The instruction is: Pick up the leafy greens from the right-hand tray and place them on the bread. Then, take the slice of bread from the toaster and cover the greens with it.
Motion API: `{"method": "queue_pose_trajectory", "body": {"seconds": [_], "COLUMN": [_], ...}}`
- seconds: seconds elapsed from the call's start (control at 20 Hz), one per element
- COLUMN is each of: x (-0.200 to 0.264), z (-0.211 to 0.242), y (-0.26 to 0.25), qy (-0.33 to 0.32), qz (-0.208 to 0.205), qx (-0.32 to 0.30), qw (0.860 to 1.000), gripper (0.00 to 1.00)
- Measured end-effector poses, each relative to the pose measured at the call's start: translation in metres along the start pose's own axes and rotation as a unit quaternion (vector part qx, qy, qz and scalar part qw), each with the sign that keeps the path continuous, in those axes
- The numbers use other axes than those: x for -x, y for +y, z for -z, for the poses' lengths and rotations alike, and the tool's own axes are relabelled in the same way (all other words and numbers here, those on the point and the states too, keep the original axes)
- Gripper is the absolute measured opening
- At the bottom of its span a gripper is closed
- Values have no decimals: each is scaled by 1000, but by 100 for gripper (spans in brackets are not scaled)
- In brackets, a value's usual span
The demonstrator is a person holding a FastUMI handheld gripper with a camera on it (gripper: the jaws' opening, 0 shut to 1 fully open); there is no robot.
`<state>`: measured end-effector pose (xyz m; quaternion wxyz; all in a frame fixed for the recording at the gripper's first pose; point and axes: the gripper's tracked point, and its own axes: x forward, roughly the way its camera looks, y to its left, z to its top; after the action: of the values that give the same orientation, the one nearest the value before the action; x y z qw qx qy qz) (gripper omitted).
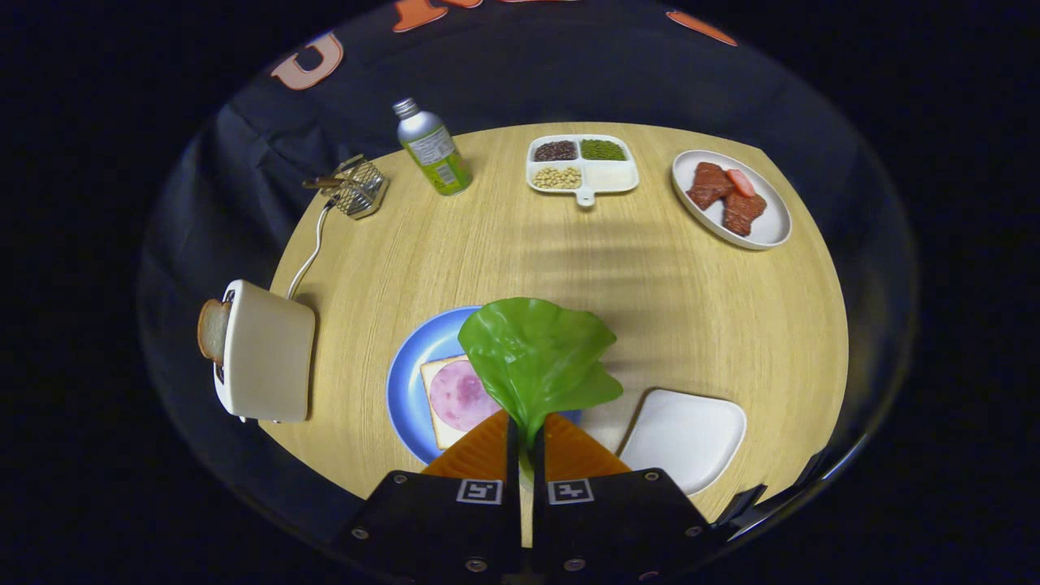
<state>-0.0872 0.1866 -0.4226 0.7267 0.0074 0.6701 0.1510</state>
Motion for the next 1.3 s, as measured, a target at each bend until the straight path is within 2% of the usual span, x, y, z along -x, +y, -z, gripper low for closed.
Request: {"method": "queue_pose_trajectory", "body": {"seconds": [0.15,0.4,0.6,0.8,0.85,0.9,1.05,1.15,1.3], "x": [-15,-36,-51,-55,-53,-48,-34,-17,18], "z": [2,5,9,13,12,9,-4,-15,-36], "y": [23,41,46,42,44,45,44,51,85], "qy": [21,38,48,52,49,44,24,10,-16], "qz": [-11,-3,0,19,20,20,39,42,27], "qx": [9,33,36,39,36,33,35,28,33], "qw": [1000,999,998,998,998,998,998,999,999], "gripper": [6,6,11,28,36,39,58,66,73]}}
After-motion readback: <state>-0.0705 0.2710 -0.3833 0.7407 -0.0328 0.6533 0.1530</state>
